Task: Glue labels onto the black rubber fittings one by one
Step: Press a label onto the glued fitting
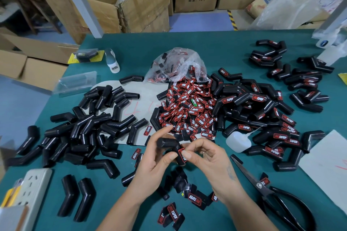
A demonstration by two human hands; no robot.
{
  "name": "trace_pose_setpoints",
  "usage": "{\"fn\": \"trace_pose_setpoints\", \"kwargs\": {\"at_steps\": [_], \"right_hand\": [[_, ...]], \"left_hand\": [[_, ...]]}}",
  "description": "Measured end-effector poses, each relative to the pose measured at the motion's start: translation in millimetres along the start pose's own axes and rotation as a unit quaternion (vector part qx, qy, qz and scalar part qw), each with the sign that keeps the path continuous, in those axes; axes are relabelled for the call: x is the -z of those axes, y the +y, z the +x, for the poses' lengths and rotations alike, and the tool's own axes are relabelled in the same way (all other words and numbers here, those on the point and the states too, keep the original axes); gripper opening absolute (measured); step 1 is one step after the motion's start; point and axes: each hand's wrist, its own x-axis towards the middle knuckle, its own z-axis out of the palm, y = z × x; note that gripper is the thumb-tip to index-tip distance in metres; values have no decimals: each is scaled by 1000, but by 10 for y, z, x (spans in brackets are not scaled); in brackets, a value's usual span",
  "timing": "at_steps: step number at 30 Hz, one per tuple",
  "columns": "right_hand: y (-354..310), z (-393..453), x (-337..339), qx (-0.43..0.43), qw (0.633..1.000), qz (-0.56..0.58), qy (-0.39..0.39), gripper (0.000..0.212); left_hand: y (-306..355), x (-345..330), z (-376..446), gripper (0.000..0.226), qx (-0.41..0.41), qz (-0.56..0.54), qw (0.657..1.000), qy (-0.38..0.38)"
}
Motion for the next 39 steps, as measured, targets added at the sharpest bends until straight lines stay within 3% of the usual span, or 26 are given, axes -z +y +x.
{"fn": "trace_pose_setpoints", "kwargs": {"at_steps": [3,10,28,39], "right_hand": [[-2,-4,-6,4,1000,-1,1,31],[-5,-13,-4,6,1000,-9,2,9],[7,-7,-6,14,1000,-10,7,17],[0,-12,-22,19,1000,1,10,8]], "left_hand": [[-23,5,2,55,3,3,1000,2],[-41,13,-6,55,3,7,1000,-3],[-85,17,-5,56,0,5,1000,0],[-78,14,2,56,-5,9,1000,2]]}}
